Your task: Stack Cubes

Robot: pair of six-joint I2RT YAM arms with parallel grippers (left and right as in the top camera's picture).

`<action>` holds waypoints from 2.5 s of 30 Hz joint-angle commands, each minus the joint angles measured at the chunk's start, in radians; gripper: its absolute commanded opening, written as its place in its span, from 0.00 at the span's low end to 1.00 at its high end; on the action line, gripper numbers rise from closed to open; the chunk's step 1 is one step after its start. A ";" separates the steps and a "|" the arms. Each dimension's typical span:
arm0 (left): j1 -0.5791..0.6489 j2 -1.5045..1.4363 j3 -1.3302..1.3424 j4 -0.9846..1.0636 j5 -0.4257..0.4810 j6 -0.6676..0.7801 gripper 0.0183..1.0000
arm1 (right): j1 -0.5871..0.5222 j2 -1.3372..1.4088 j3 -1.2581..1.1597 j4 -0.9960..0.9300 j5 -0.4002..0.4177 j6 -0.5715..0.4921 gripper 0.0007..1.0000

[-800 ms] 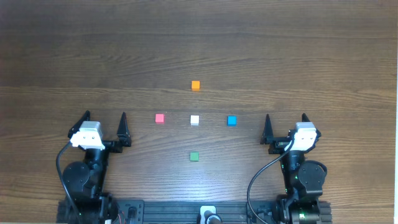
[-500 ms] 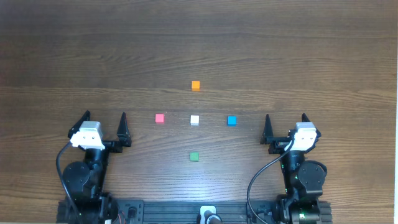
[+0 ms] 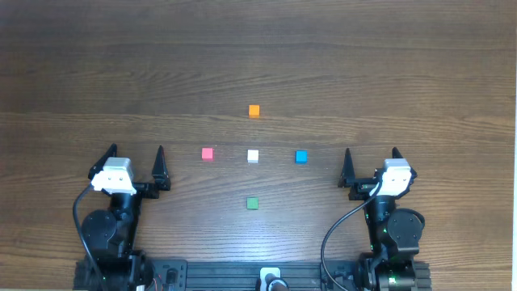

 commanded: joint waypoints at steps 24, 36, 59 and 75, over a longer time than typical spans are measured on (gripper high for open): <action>0.006 -0.005 -0.006 0.001 0.006 0.005 1.00 | -0.006 -0.011 -0.009 0.003 -0.012 -0.008 0.99; -0.036 0.163 0.031 0.065 0.090 0.004 1.00 | -0.006 -0.011 -0.009 0.003 -0.012 -0.008 0.99; -0.456 1.562 0.930 -0.502 -0.029 -0.407 0.98 | -0.006 -0.011 -0.009 0.003 -0.012 -0.008 0.99; -0.457 1.659 0.921 -0.570 -0.100 -0.467 0.94 | -0.006 -0.011 -0.009 0.003 -0.012 -0.008 0.99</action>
